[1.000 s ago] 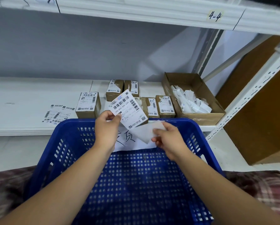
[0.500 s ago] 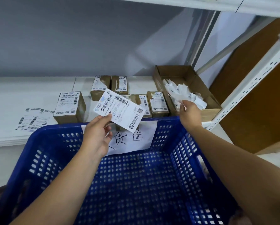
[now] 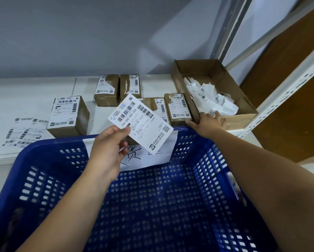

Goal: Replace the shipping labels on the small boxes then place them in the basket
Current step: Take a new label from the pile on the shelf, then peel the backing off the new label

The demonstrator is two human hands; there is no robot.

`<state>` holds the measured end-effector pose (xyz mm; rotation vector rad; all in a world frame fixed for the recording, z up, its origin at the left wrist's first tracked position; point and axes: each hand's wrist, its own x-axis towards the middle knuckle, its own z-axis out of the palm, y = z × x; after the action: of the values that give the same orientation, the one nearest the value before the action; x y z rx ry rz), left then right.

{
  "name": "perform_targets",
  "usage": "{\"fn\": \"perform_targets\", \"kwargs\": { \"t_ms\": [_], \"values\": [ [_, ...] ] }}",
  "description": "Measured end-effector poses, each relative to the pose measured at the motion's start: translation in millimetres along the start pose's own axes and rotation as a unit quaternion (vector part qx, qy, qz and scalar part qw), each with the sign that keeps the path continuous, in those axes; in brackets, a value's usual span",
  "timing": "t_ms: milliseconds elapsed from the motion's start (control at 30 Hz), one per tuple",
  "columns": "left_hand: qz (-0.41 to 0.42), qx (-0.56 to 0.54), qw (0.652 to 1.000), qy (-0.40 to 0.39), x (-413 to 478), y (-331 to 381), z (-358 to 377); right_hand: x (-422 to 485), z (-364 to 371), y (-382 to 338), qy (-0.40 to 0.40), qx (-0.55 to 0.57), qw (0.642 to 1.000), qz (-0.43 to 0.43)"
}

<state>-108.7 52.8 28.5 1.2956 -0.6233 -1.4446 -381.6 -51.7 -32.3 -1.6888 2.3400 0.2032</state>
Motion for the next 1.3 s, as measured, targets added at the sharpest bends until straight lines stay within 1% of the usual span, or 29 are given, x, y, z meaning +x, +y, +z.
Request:
{"fn": "perform_targets", "kwargs": {
  "t_ms": [67,133,200,267,333,400,433,500,533,633,700,733,800,900,1067,1133,1200,1233,1267,1300],
  "values": [
    [-0.006,0.012,1.0,0.001,0,-2,-2,1,-4,-2,-0.004,-0.031,0.999,0.035],
    [-0.012,0.017,1.0,0.001,0,-4,-4,0,-8,-3,0.007,-0.037,0.997,0.07],
    [-0.018,0.014,1.0,0.005,-1,-5,-6,-1,-12,-4,0.056,-0.014,0.996,0.072],
    [-0.019,0.013,1.0,0.009,-1,-5,-8,-5,-14,-7,0.14,0.067,0.986,0.06],
    [-0.015,0.021,1.0,0.011,-2,-4,-9,-13,-14,-14,0.214,0.167,0.961,0.048],
    [-0.011,0.035,0.999,0.015,-4,-4,-9,-22,-15,-21,0.258,0.226,0.939,0.029],
    [-0.008,0.041,0.999,0.016,-5,-4,-9,-27,-15,-26,0.264,0.248,0.932,0.01],
    [-0.004,0.049,0.999,0.024,-8,-3,-8,-41,-18,-35,0.238,0.326,0.914,-0.042],
    [-0.001,0.053,0.998,0.03,-10,-2,-8,-49,-20,-40,0.201,0.383,0.899,-0.061],
    [0.009,0.061,0.997,0.043,-16,1,-8,-80,-24,-57,0.04,0.519,0.848,-0.098],
    [0.013,0.063,0.997,0.038,-20,4,-10,-101,-26,-67,-0.078,0.567,0.81,-0.13],
    [0.017,0.068,0.997,0.036,-21,4,-10,-111,-27,-70,-0.128,0.574,0.796,-0.141],
    [0.032,0.09,0.995,0.032,-26,6,-11,-128,-27,-75,-0.18,0.576,0.781,-0.161],
    [0.058,0.128,0.99,0.02,-31,7,-11,-140,-26,-79,-0.176,0.578,0.777,-0.179],
    [0.083,0.181,0.98,0.01,-36,11,-7,-146,-30,-75,-0.155,0.595,0.771,-0.166],
    [0.102,0.196,0.975,0.019,-36,12,-6,-145,-29,-74,-0.152,0.598,0.771,-0.158],
    [0.121,0.2,0.971,0.052,-30,14,-6,-142,-29,-74,-0.146,0.605,0.77,-0.142],
    [0.126,0.193,0.97,0.074,-24,15,-9,-140,-29,-74,-0.146,0.62,0.761,-0.125],
    [0.124,0.181,0.971,0.095,-17,16,-12,-137,-29,-75,-0.151,0.65,0.738,-0.1],
    [0.118,0.168,0.972,0.11,-9,17,-14,-132,-30,-75,-0.164,0.69,0.701,-0.07]
  ]
}}
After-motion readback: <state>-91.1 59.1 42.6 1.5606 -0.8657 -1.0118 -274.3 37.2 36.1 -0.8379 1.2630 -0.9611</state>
